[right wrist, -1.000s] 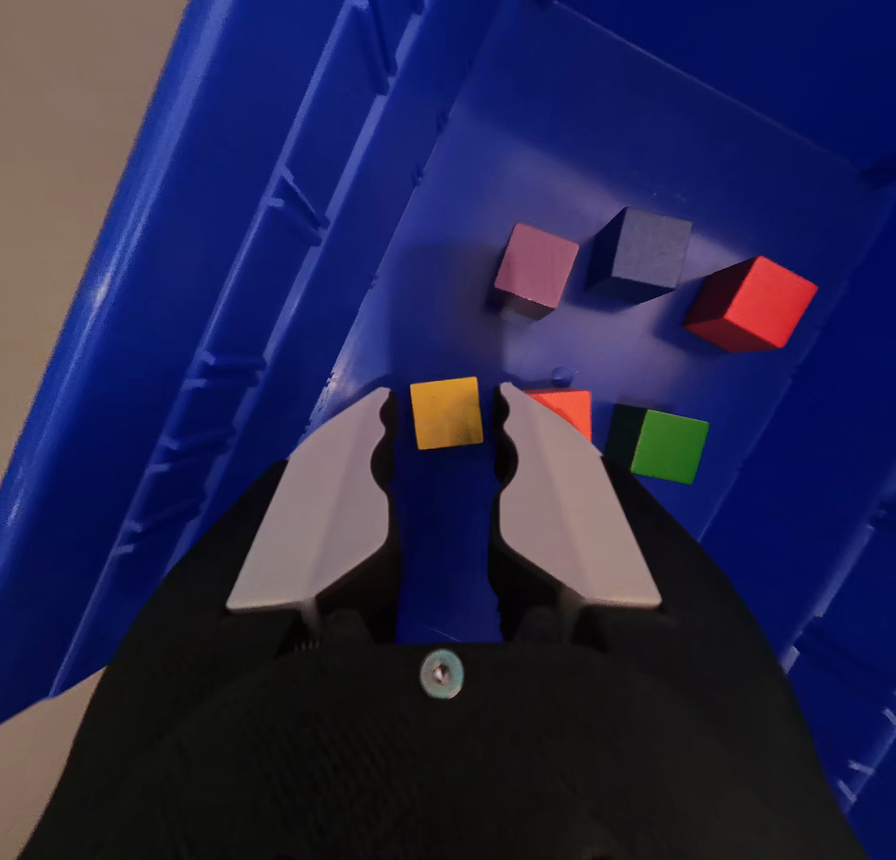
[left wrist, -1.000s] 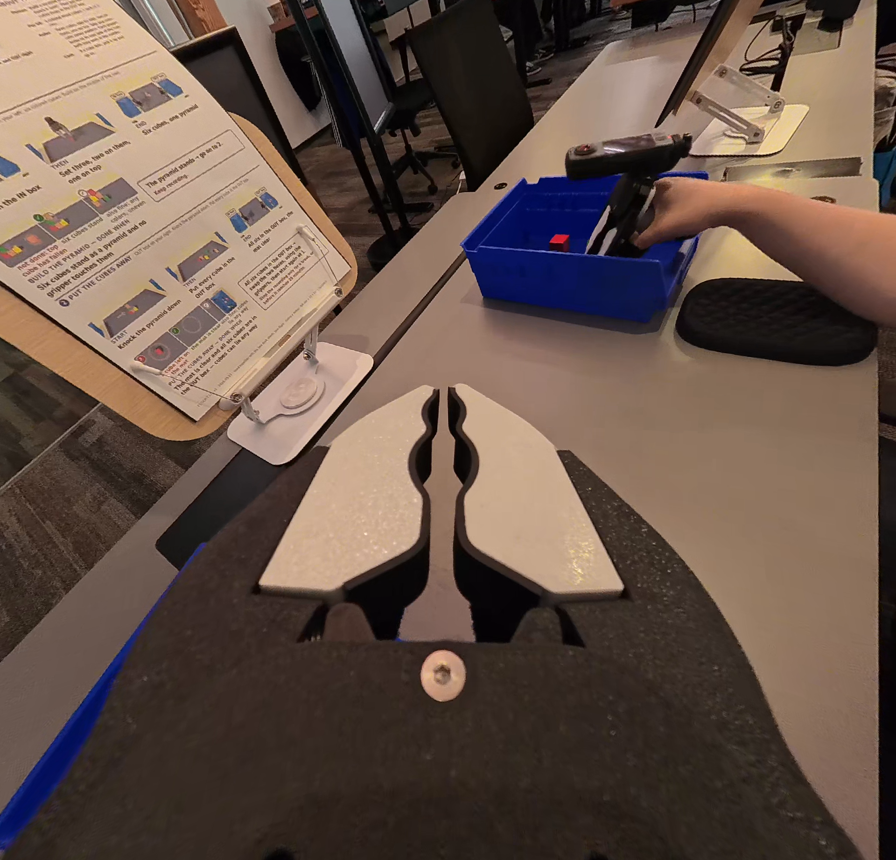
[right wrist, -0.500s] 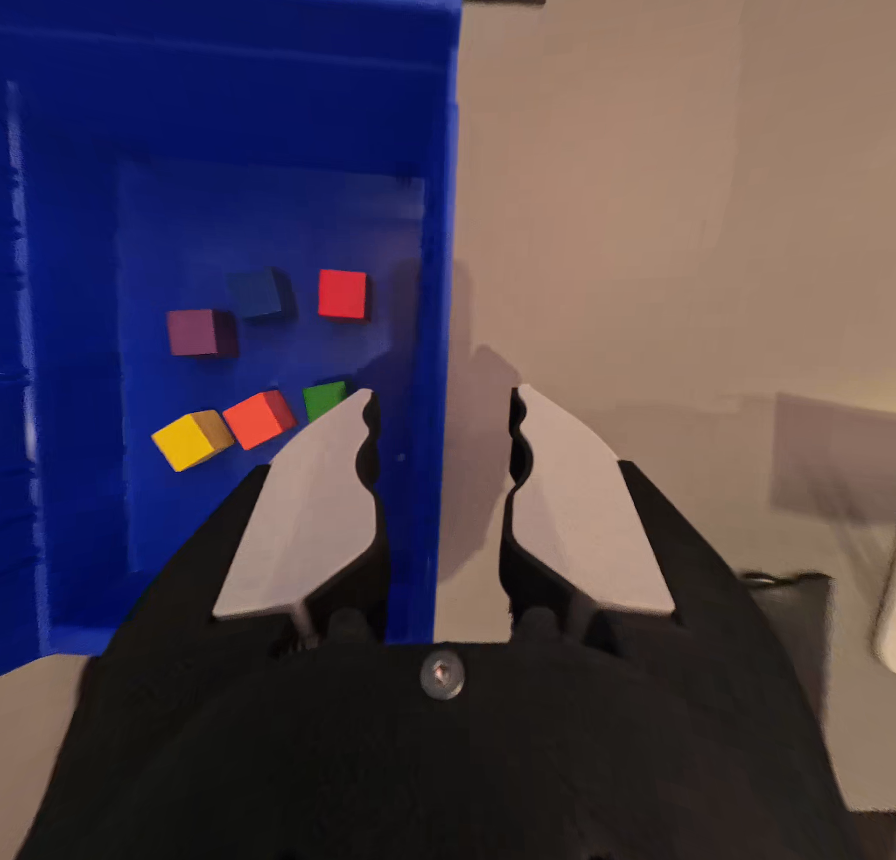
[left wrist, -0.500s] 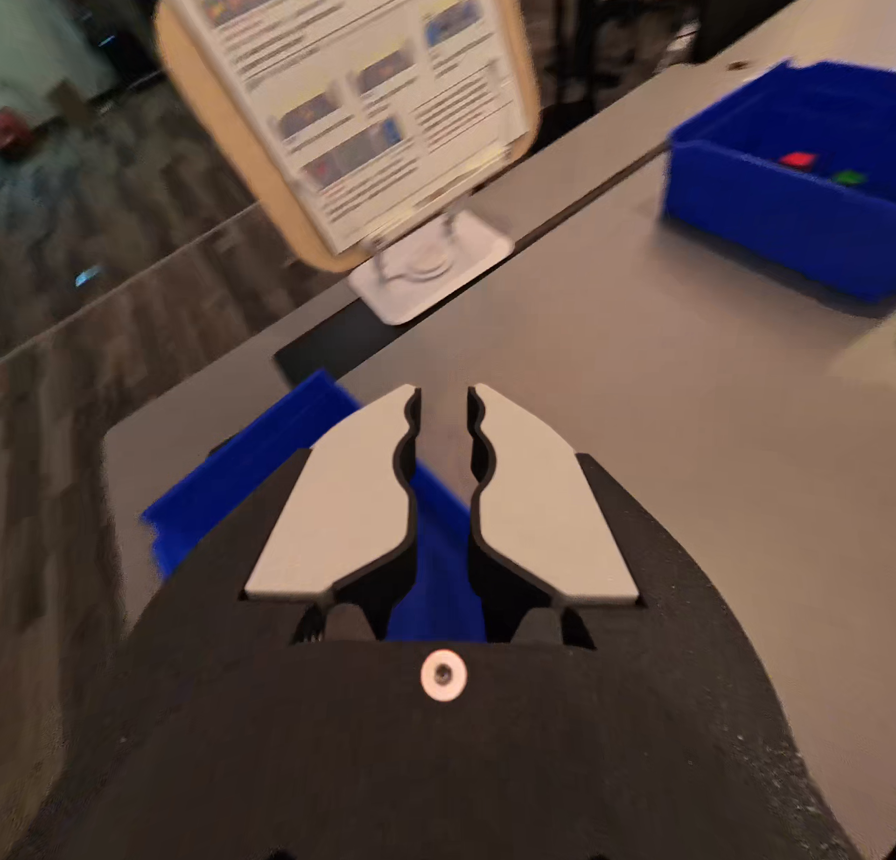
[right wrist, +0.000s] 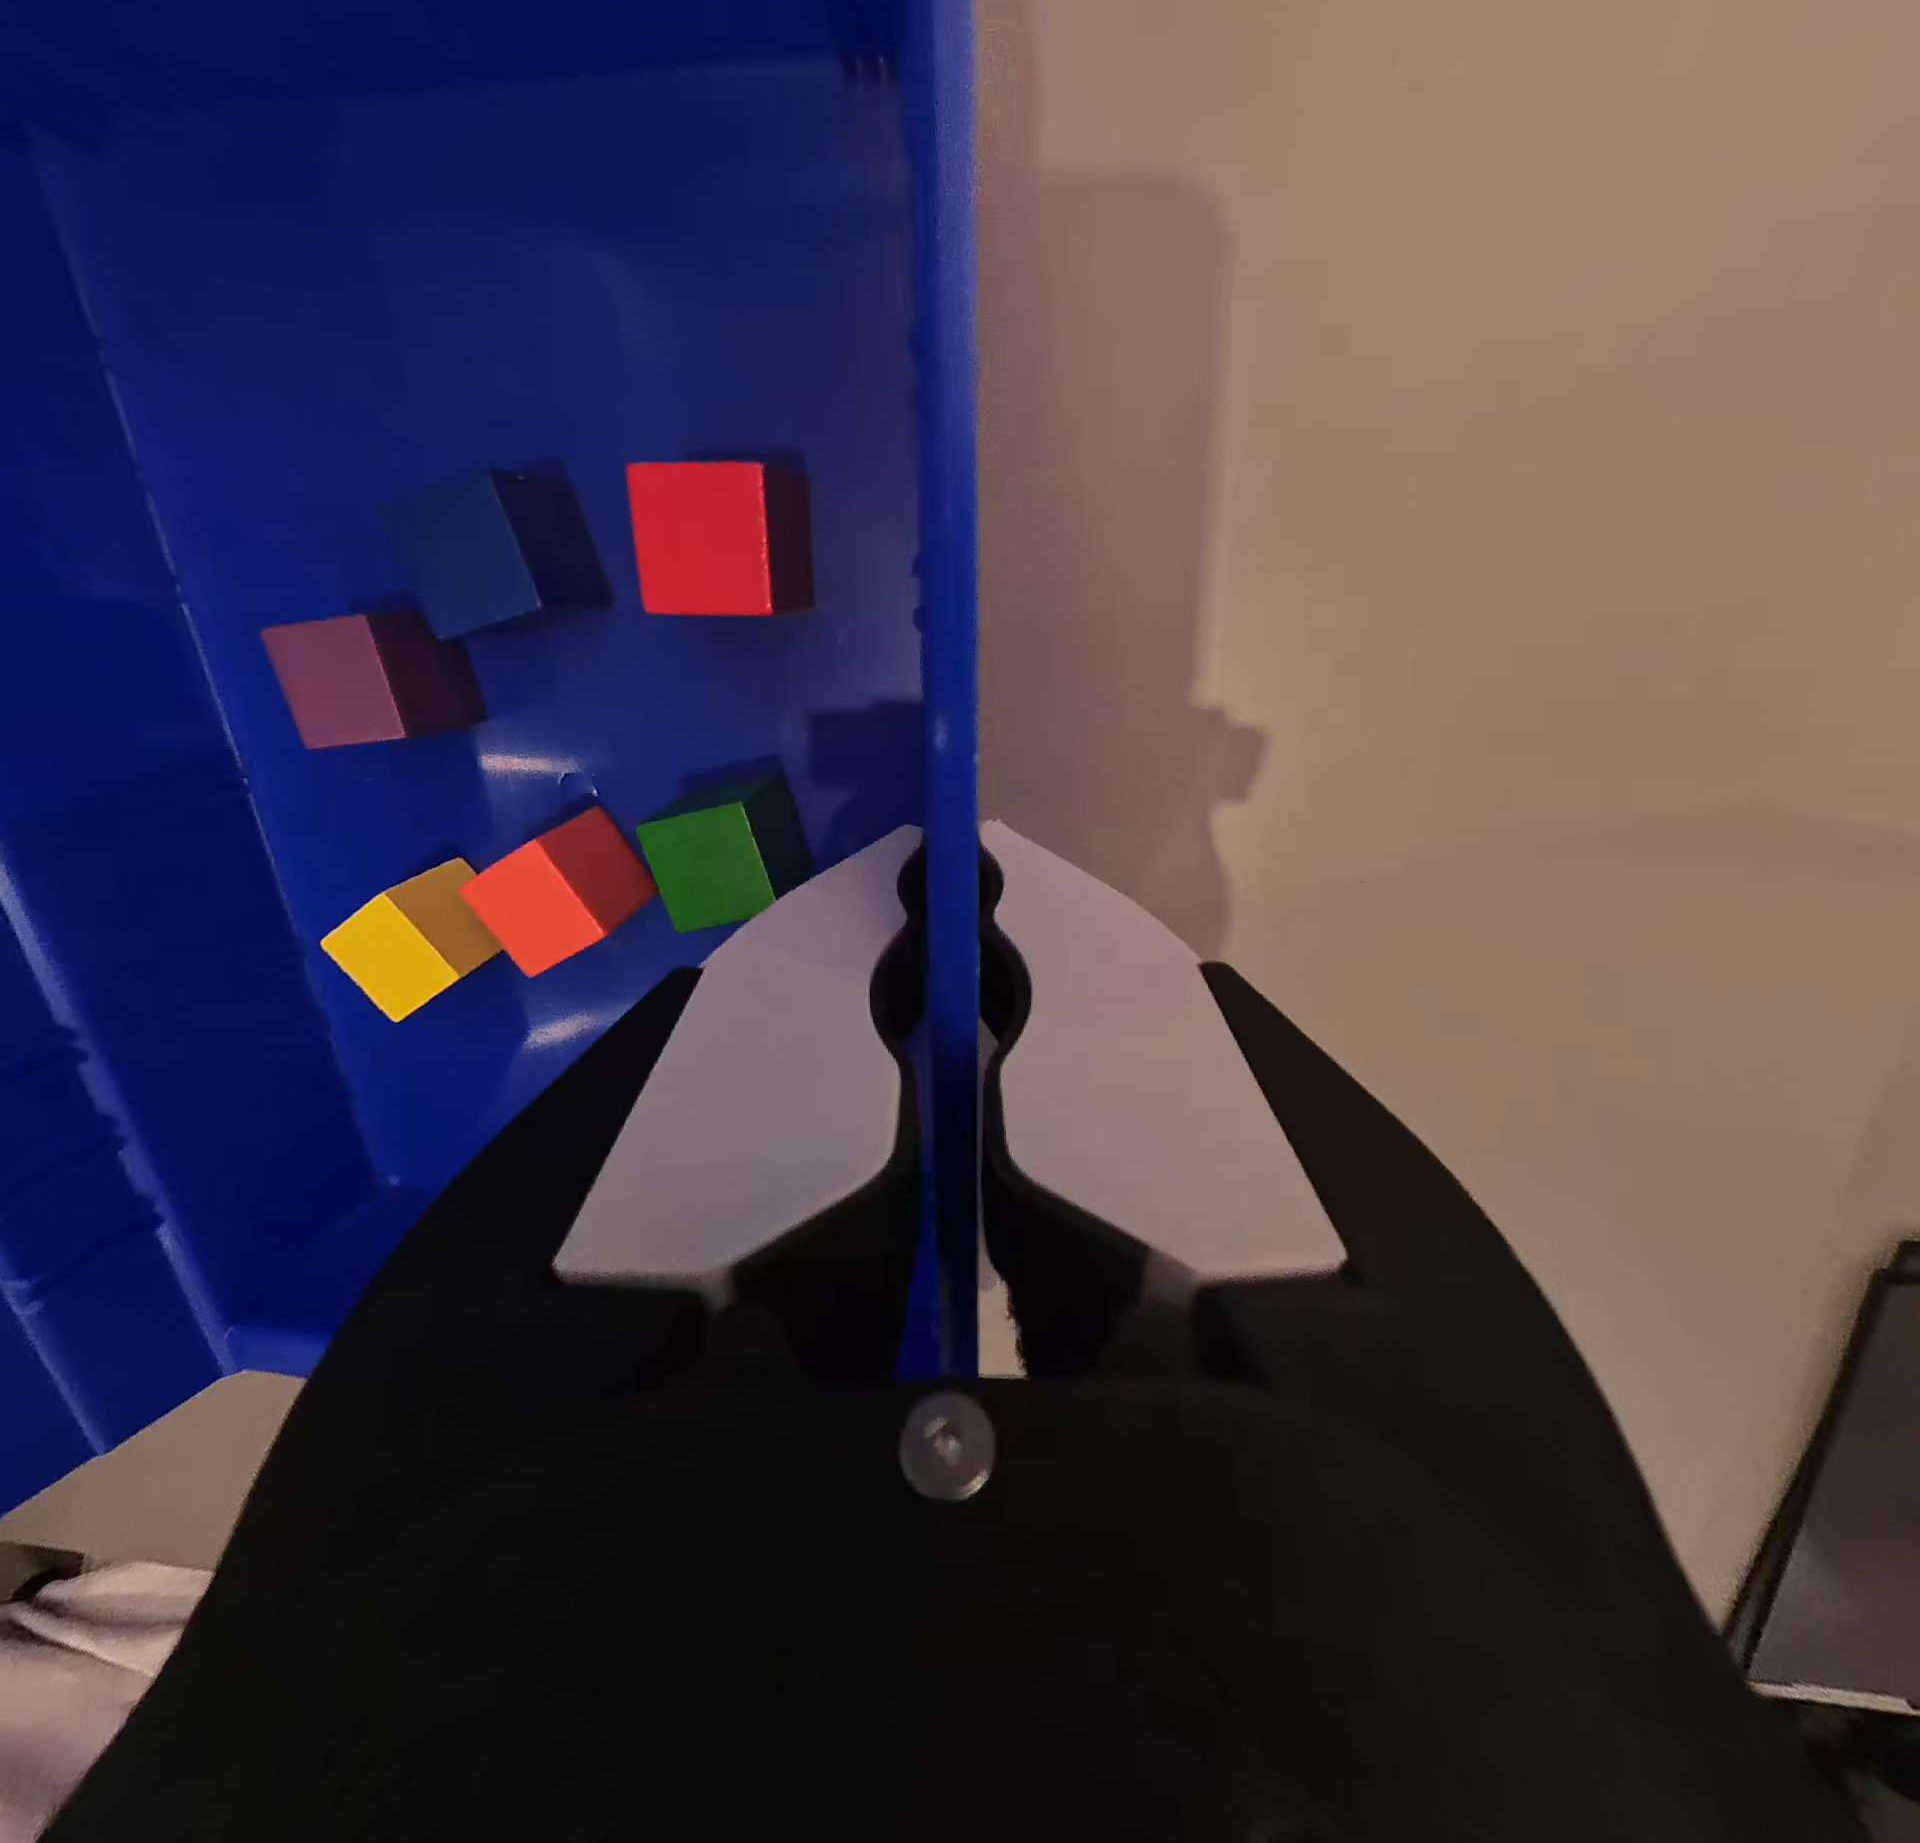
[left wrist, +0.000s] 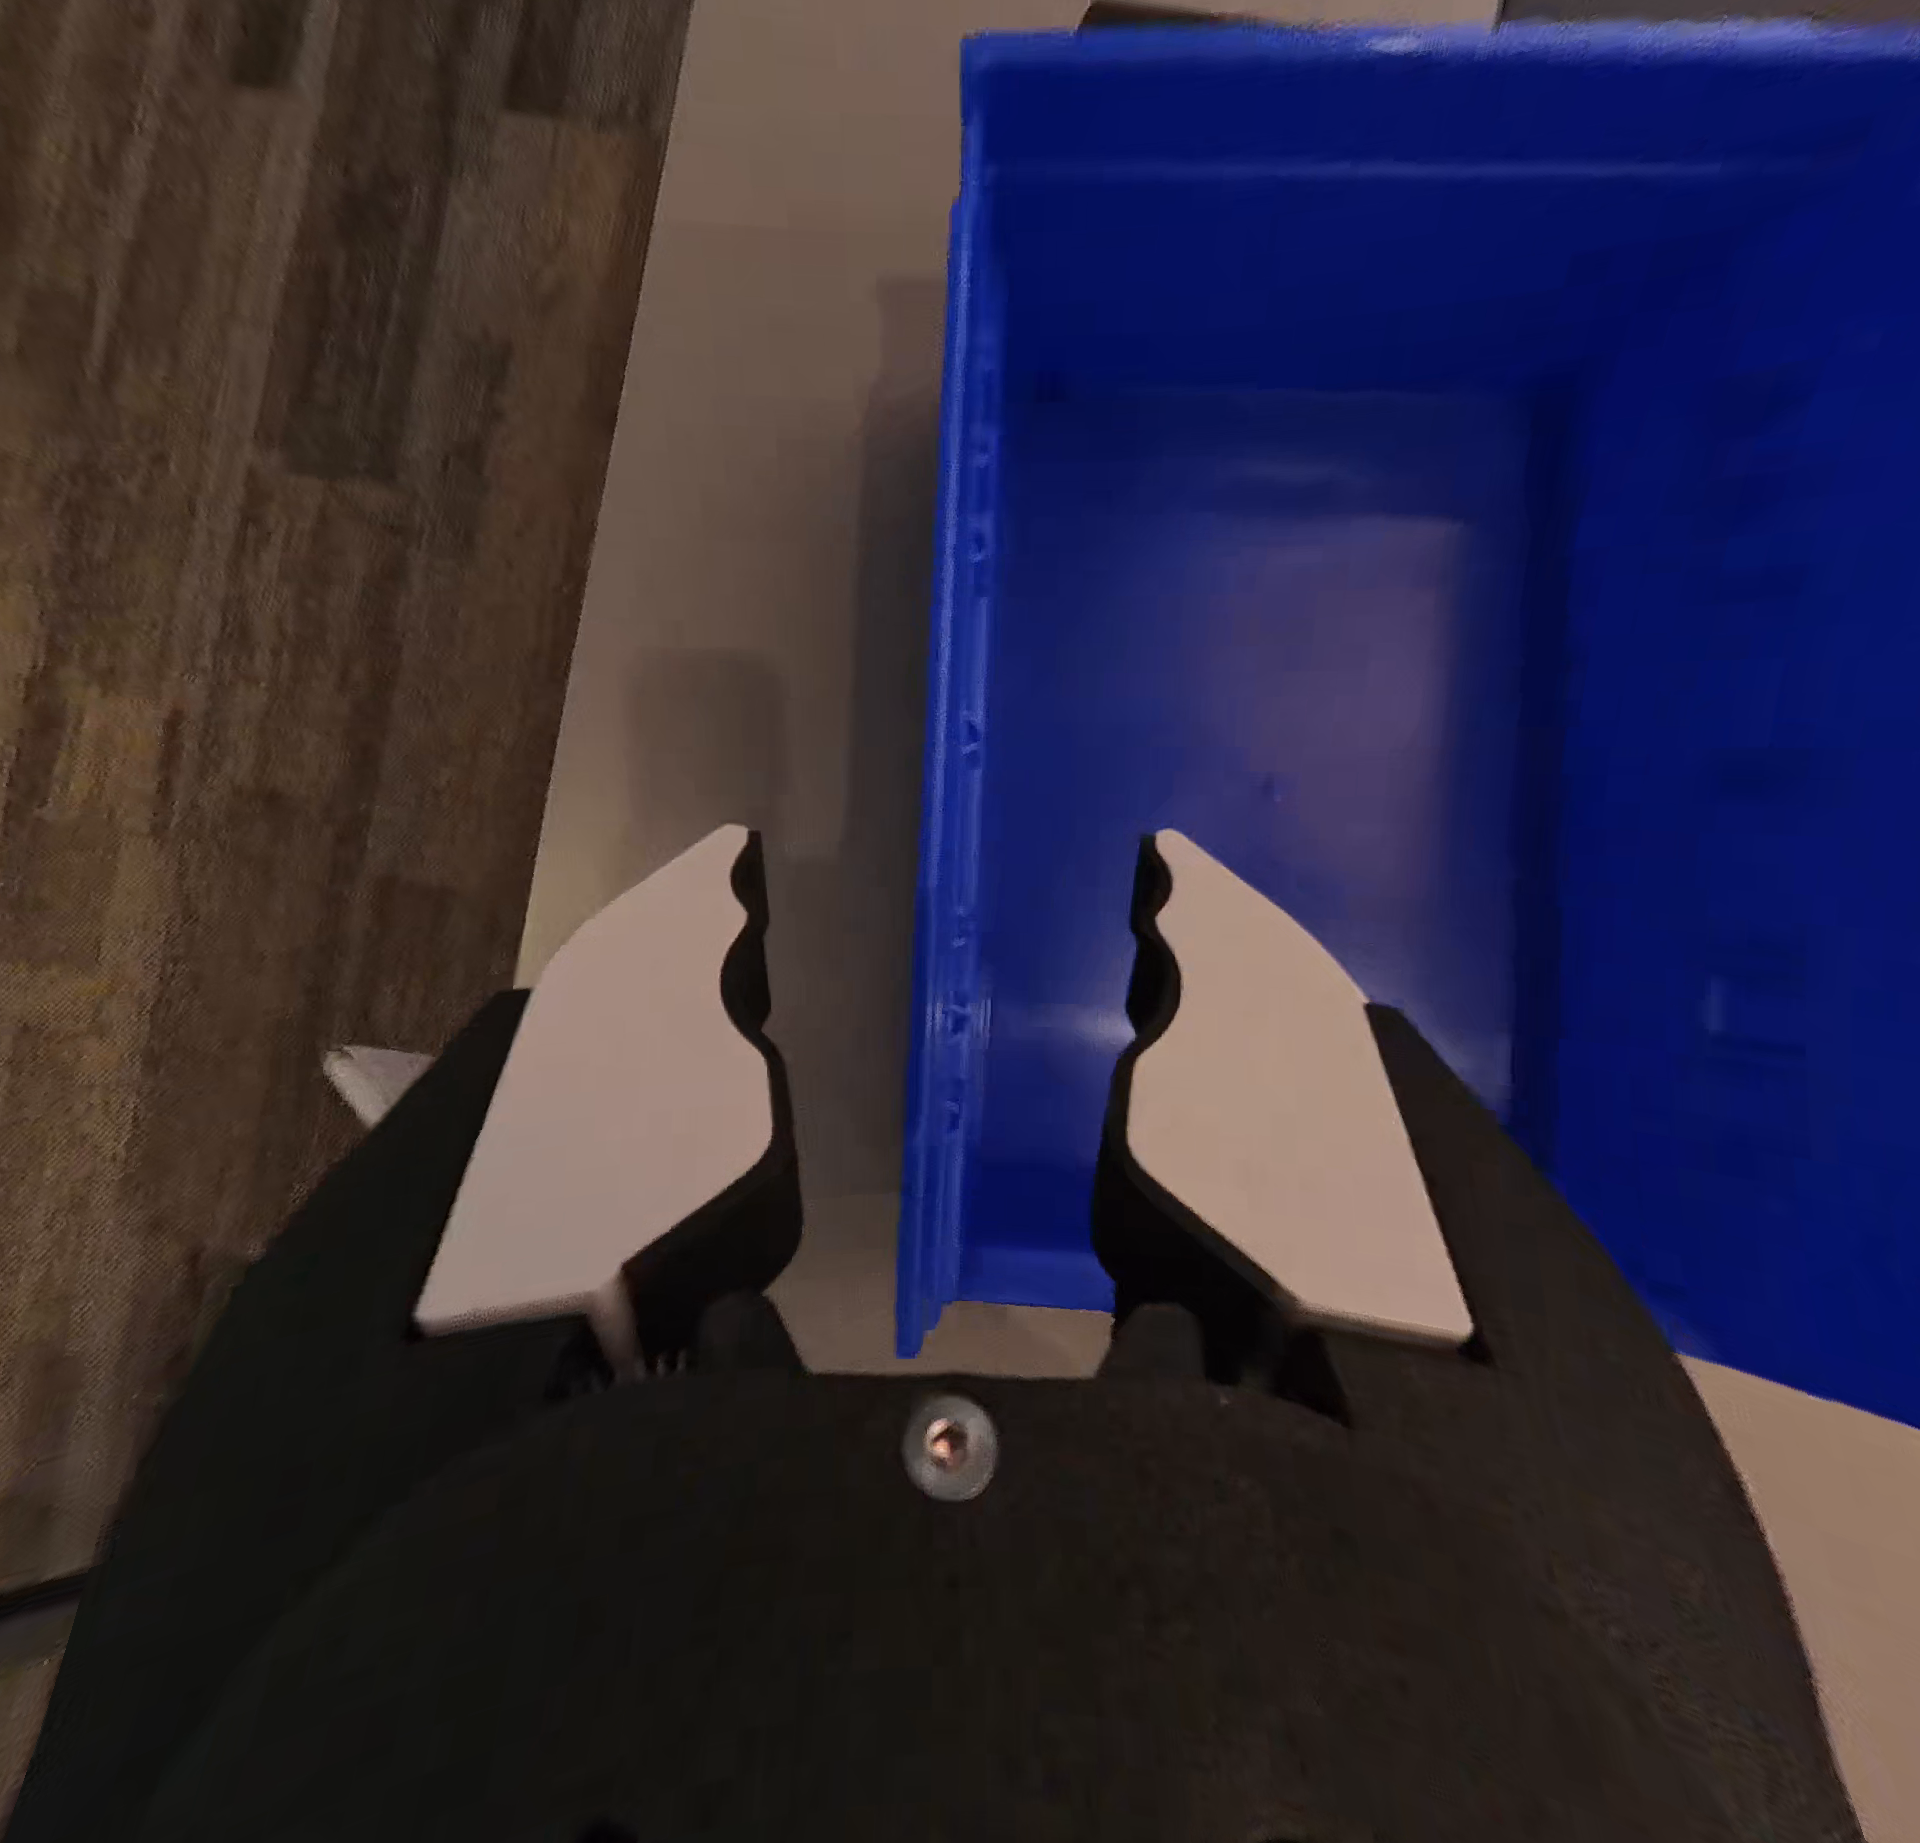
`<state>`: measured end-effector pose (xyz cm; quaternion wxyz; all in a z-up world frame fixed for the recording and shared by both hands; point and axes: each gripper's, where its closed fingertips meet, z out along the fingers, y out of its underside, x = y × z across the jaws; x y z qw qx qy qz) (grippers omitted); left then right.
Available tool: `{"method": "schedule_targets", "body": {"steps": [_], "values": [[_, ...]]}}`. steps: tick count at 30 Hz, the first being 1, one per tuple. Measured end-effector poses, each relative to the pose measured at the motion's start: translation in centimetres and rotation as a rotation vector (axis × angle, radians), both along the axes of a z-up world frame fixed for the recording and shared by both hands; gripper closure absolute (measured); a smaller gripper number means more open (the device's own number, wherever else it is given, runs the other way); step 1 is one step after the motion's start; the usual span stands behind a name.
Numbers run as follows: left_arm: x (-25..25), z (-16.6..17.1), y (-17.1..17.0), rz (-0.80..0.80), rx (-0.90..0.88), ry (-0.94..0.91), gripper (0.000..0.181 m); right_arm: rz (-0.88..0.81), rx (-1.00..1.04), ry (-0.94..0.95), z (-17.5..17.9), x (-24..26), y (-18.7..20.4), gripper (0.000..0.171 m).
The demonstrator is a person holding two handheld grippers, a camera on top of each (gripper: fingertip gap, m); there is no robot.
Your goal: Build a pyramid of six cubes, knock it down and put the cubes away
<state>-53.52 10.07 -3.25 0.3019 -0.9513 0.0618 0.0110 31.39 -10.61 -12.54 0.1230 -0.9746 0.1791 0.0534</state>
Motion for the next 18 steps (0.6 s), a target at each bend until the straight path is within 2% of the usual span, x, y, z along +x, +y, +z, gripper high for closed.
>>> {"method": "schedule_targets", "body": {"steps": [6,10,16,18], "values": [[-1.3,-3.7,0.3,0.036,-0.116,-0.075,0.117,0.006,0.002,-0.015,0.0,0.0,0.0,0.163],[-1.6,-5.5,-0.1,0.039,-0.192,-0.109,0.128,0.006,-0.003,-0.014,0.0,-0.1,0.0,0.163],[0.4,-8.1,-1.1,-0.028,-0.34,-0.2,0.174,0.006,0.0,0.0,0.0,-0.4,-0.2,0.164],[0.3,-8.3,-1.0,-0.037,-0.353,-0.152,0.176,0.01,-0.001,0.009,0.0,-0.7,-0.2,0.164]]}}
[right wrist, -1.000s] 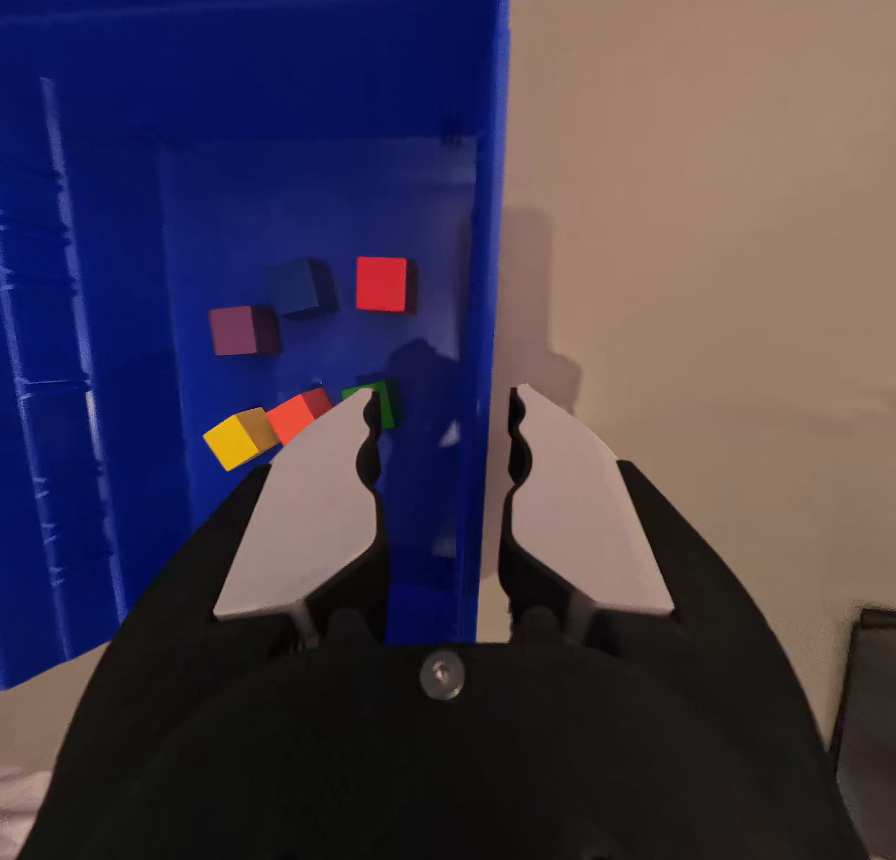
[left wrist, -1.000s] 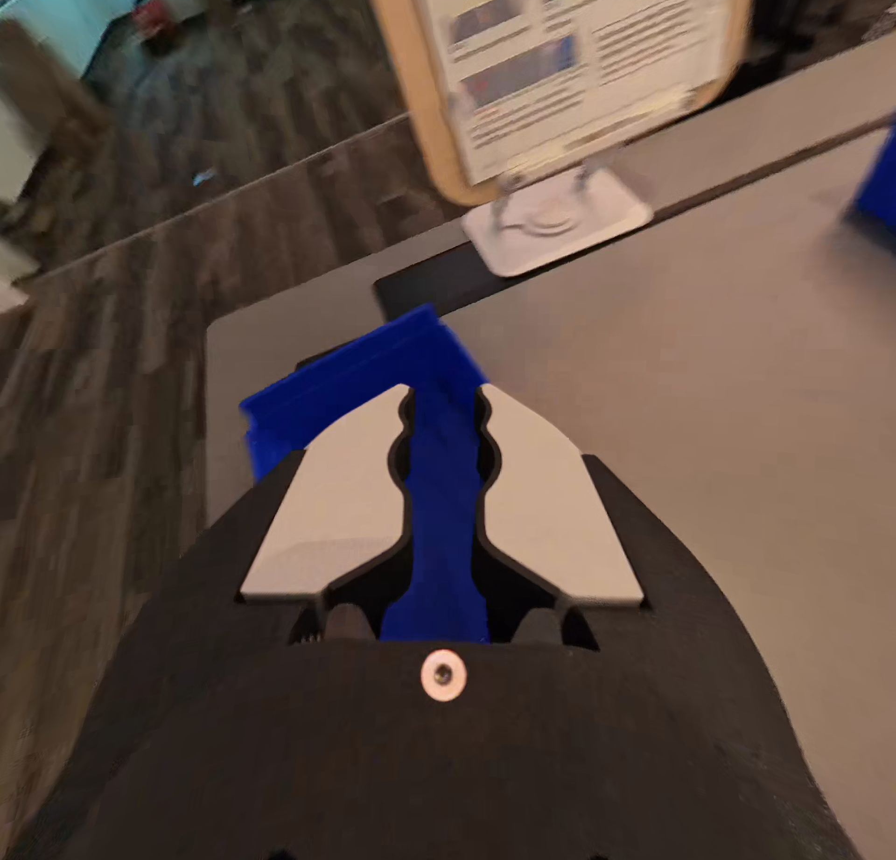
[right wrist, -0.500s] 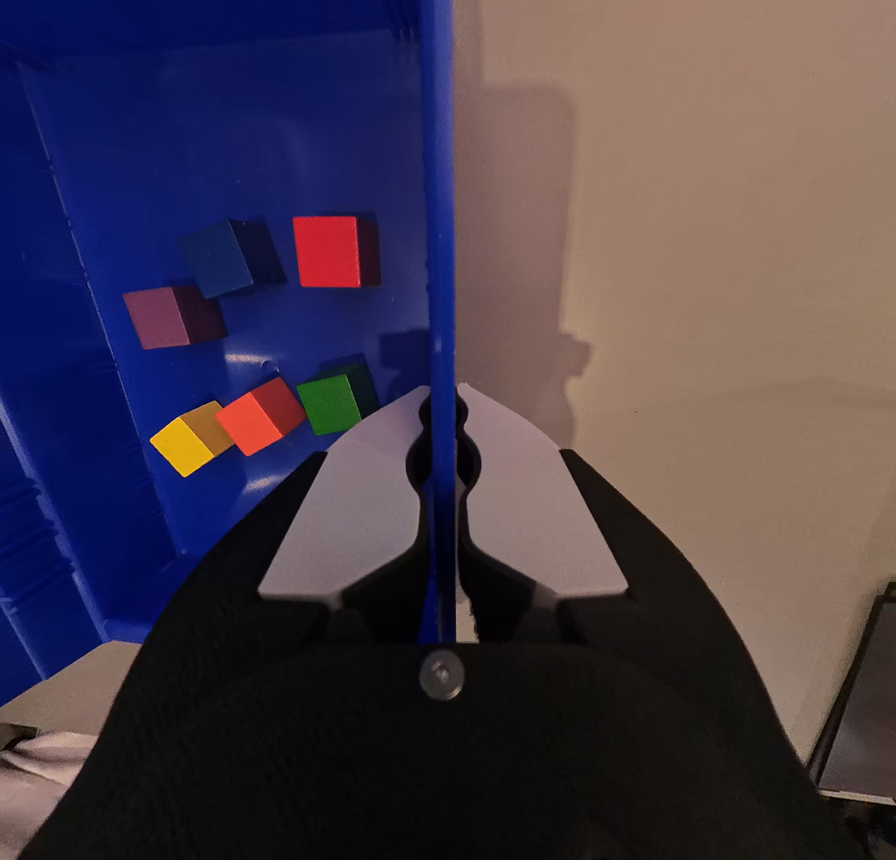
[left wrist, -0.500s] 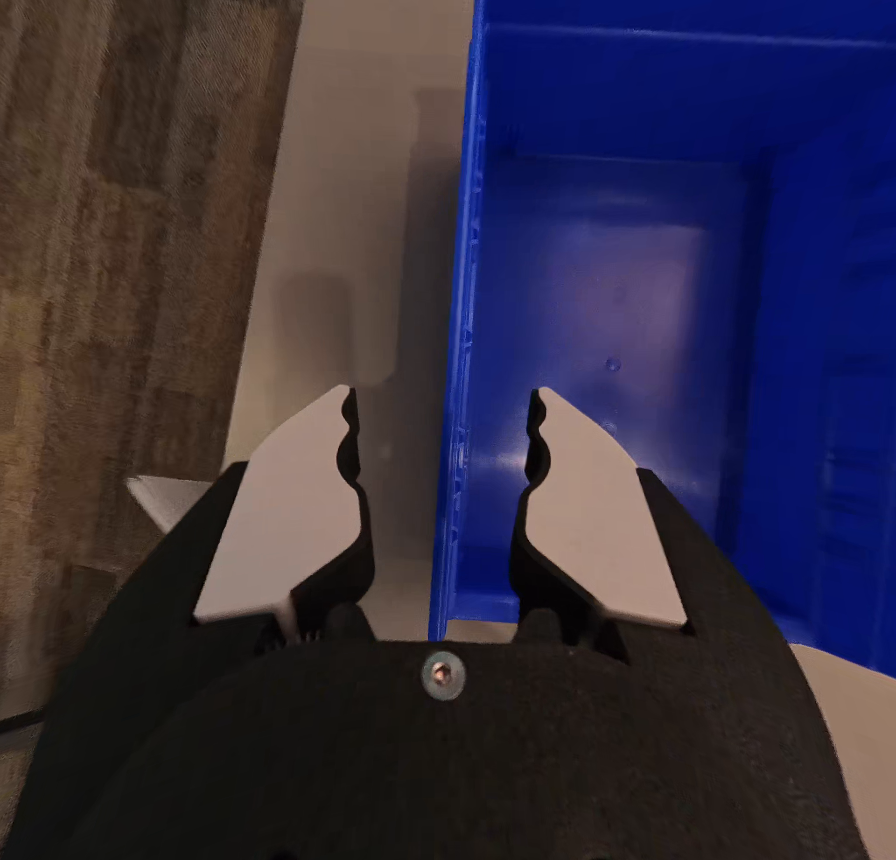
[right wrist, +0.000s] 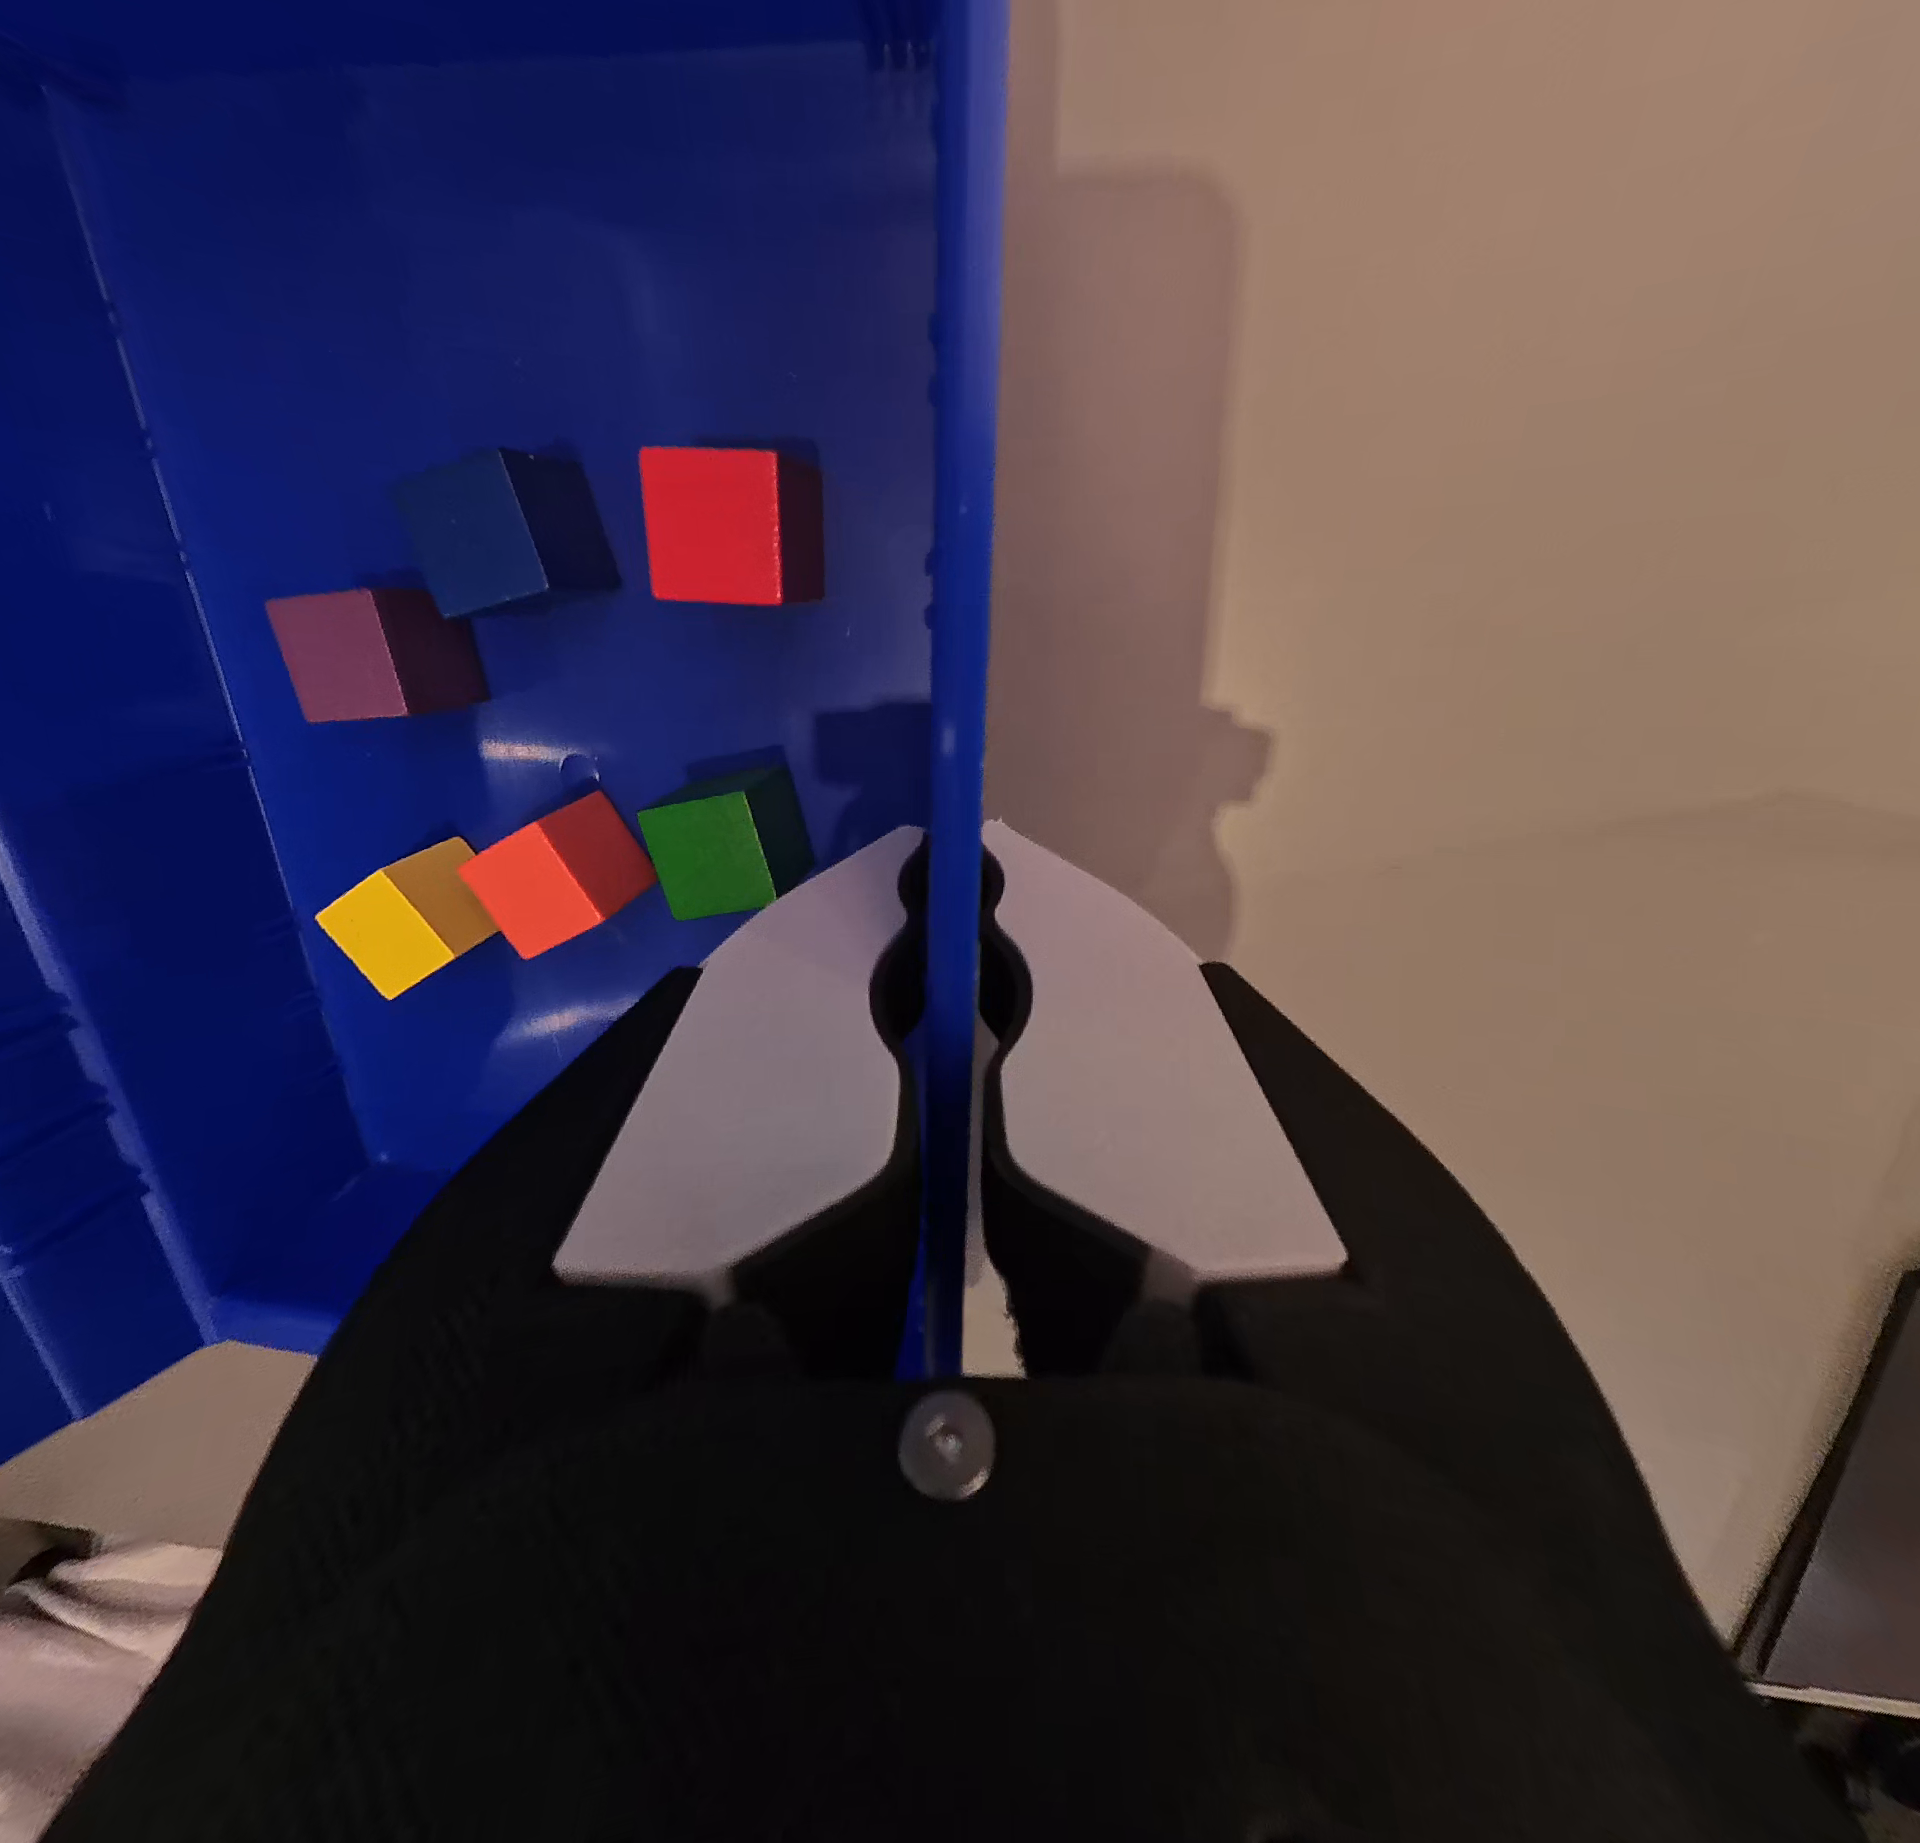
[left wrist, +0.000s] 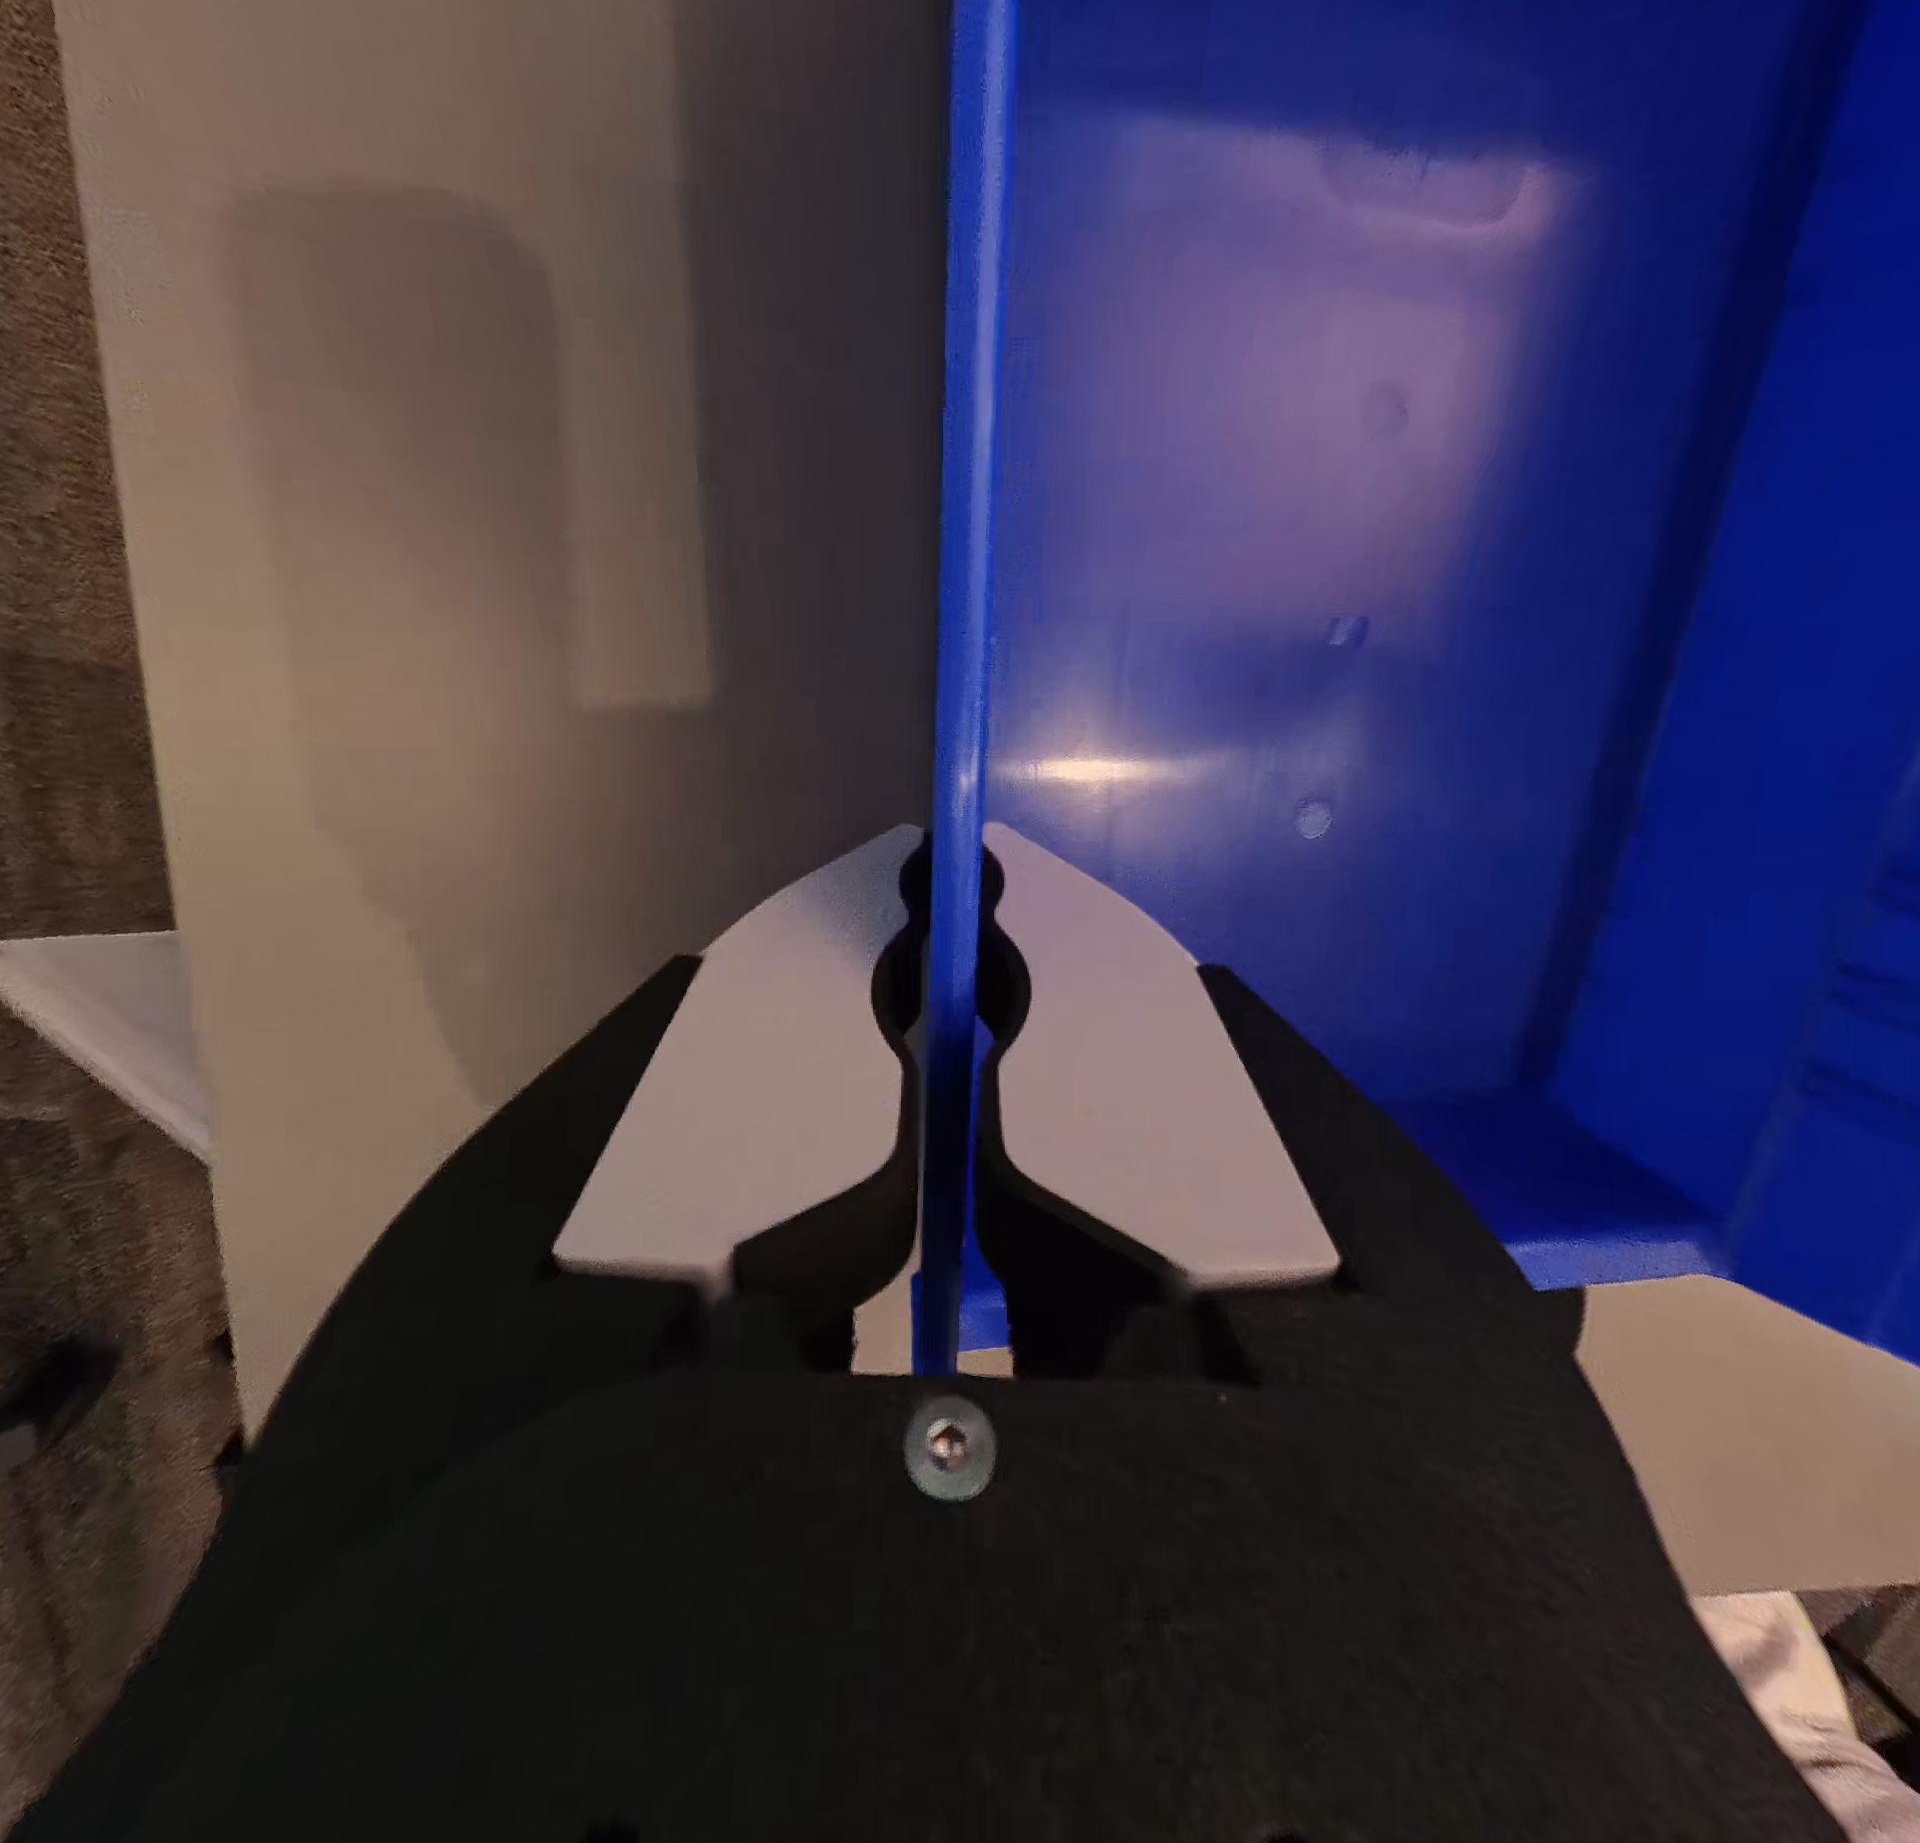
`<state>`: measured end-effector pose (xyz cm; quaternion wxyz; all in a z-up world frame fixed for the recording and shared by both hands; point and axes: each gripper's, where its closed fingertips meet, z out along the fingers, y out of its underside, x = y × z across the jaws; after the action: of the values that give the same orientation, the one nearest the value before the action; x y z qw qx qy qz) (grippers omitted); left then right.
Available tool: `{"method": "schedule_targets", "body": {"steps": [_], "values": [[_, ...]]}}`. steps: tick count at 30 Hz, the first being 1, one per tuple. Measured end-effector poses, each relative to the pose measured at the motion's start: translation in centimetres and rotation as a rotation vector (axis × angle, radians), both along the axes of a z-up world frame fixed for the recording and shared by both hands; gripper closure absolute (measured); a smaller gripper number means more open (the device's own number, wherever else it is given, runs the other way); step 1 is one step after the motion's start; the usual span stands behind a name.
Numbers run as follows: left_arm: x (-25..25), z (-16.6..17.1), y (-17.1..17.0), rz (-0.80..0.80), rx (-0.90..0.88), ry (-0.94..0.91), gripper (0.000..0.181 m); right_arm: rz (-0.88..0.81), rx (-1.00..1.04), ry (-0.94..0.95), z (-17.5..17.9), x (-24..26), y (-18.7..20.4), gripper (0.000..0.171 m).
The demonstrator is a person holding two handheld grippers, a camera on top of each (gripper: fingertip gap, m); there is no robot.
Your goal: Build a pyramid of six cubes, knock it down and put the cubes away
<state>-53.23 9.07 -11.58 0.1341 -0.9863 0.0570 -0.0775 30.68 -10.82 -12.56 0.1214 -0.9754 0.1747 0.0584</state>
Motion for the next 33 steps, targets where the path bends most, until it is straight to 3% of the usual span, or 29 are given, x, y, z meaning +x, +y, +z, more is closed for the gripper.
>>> {"method": "schedule_targets", "body": {"steps": [9,17,23,26,29,33], "values": [[6.3,-0.1,-0.3,-0.224,-0.052,0.123,0.174,0.019,-0.007,0.027,0.0,-3.8,1.2,0.164],[15.9,-0.2,-2.0,-0.449,-0.064,0.182,0.17,0.134,-0.024,0.044,0.1,-12.1,4.0,0.163],[19.8,-0.3,-3.4,-0.533,-0.034,0.271,0.162,0.294,-0.052,0.036,0.3,-18.3,5.6,0.158],[20.8,-0.3,-3.8,-0.549,-0.02,0.306,0.158,0.259,0.035,0.001,1.1,-18.8,7.9,0.15],[21.4,-0.4,-4.1,-0.571,-0.004,0.351,0.152,0.255,-0.045,-0.024,0.3,-18.8,7.8,0.145],[22.4,-0.4,-4.9,-0.657,-0.006,0.353,0.141,0.225,-0.085,-0.087,-0.1,-17.8,7.9,0.158]]}}
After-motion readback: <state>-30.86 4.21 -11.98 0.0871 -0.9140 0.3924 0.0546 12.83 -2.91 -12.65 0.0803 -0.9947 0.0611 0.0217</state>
